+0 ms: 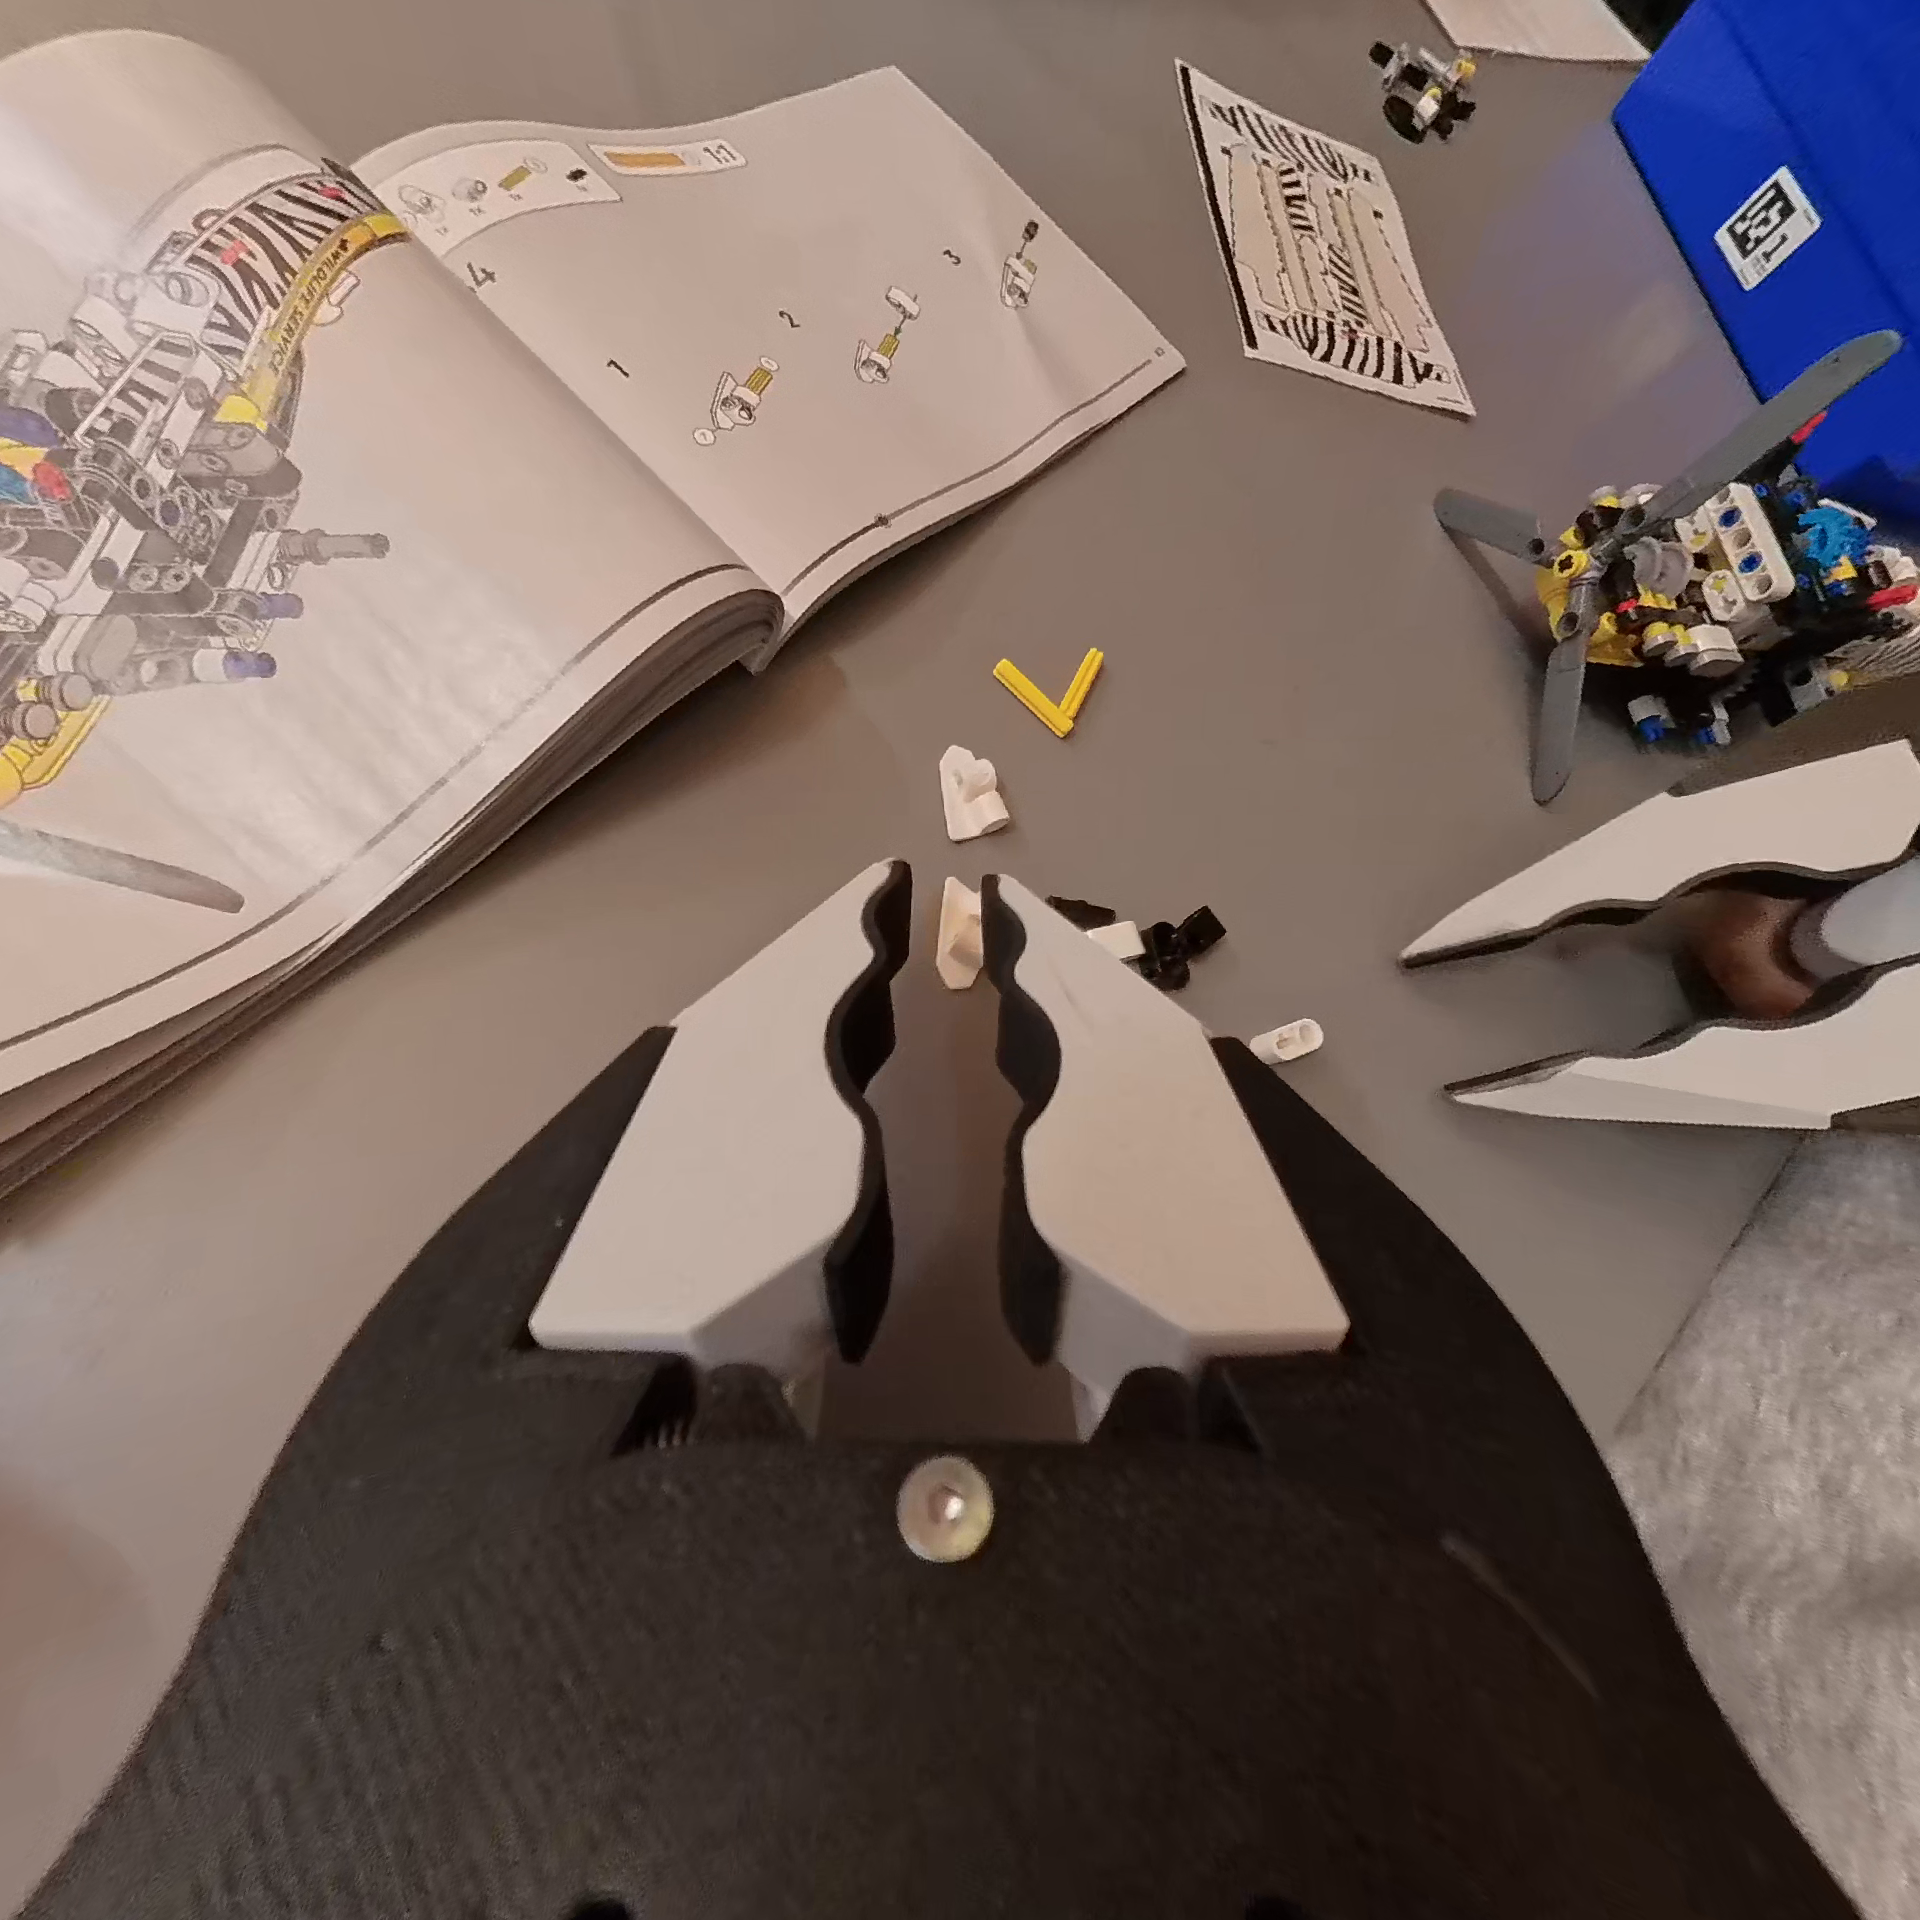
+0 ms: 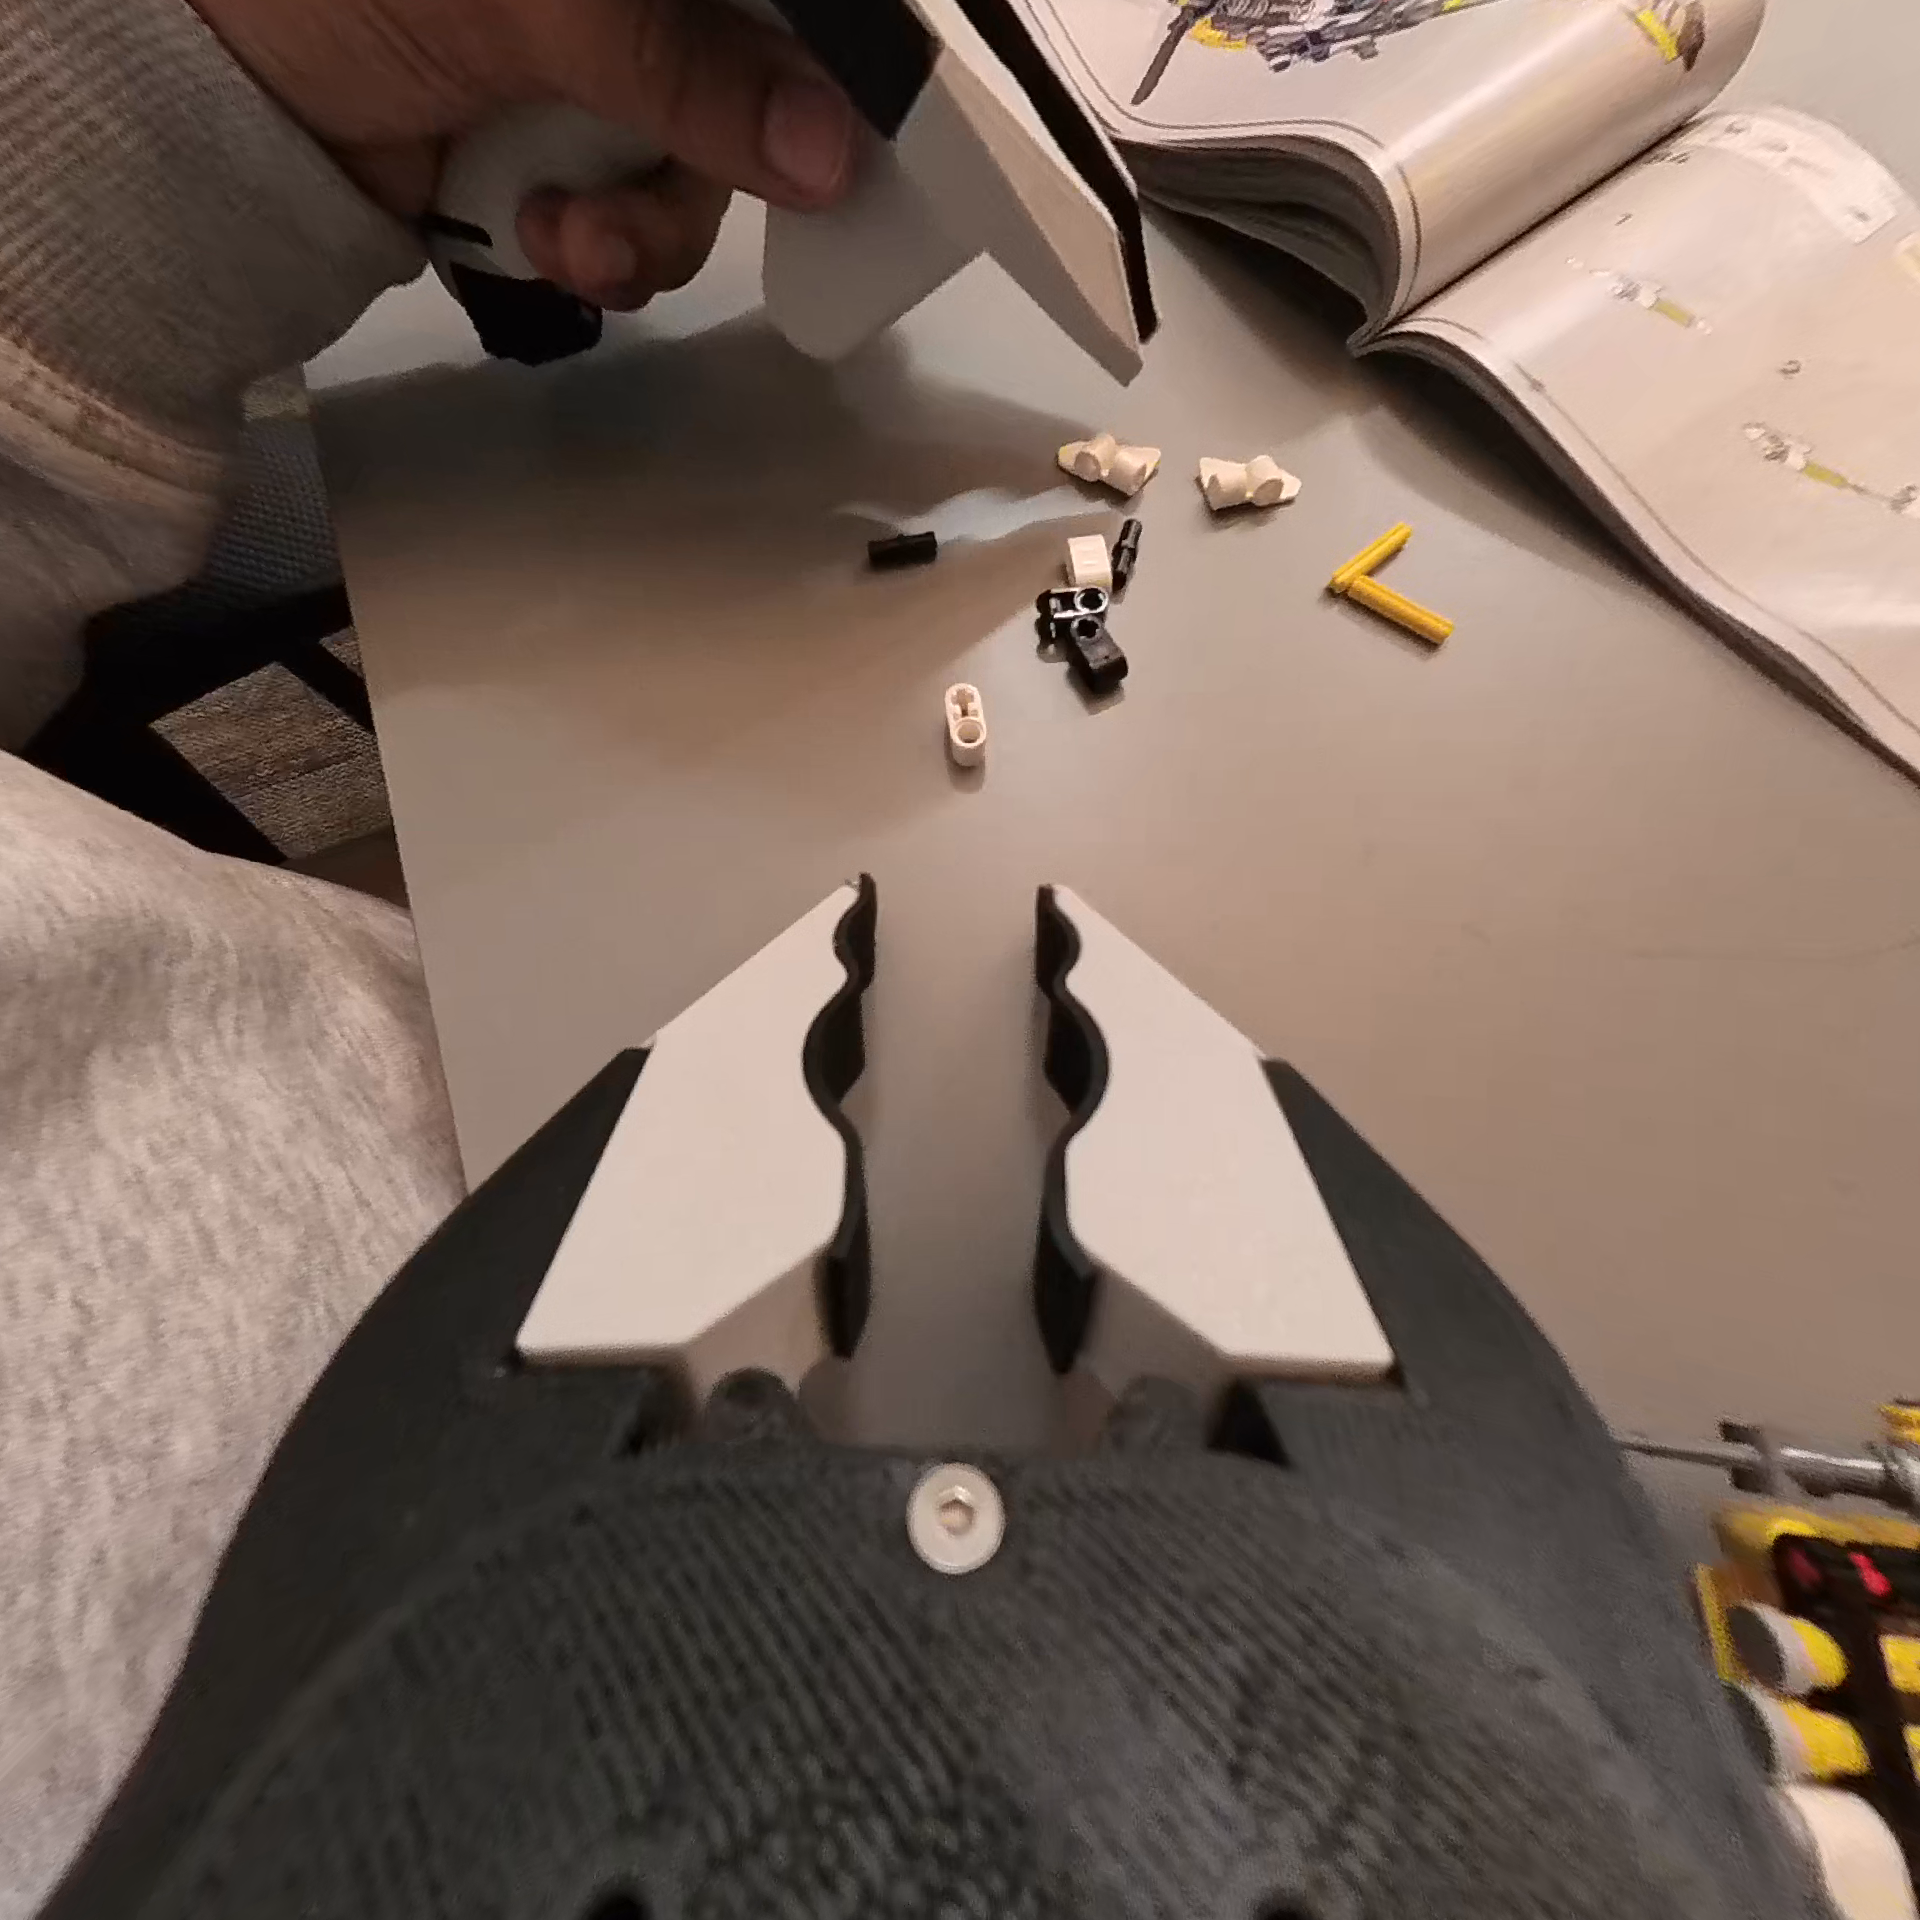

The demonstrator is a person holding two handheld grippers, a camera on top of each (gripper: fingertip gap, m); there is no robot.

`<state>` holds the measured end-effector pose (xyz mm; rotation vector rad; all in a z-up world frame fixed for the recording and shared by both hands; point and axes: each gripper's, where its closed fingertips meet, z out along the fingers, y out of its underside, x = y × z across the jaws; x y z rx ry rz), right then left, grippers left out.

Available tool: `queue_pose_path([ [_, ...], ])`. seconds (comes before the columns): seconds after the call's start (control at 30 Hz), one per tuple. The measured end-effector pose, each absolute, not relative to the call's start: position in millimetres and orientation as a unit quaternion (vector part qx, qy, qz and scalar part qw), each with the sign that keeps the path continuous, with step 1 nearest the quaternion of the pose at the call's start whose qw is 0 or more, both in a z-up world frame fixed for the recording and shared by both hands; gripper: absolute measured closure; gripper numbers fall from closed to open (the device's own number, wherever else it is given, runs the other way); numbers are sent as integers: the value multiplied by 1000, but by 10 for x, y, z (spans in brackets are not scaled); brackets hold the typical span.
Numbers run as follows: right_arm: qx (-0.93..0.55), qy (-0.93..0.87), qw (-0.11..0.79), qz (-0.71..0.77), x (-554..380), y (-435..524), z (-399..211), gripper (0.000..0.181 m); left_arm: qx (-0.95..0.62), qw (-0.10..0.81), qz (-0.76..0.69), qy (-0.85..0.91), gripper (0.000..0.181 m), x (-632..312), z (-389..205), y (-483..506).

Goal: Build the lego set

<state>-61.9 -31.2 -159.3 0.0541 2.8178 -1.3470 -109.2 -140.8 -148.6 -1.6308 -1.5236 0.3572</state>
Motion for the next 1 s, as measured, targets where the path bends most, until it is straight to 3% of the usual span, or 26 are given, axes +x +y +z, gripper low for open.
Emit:
queue_pose_path([
  [0.33, 19, 899, 11, -438, -622, -309, -1569, 155, -659, 418, 145, -608, 168, -1055, -1502, -1388],
  [0.5, 16, 899, 8, -438, -617, -308, -1569, 155, -689, 409, 119, -587, 181, -946, -1550, -1252],
  [0.77, 12, 900, 7, -436, -606, -310, -1575, 155, -653, 453, 144, -590, 170, -1124, -1393, -1258],
  [1.0, 11, 898, 3, -440, -609, -308, -1559, 155, -681, 389, 159, -600, 160, -1280, -1611, -1258],
])
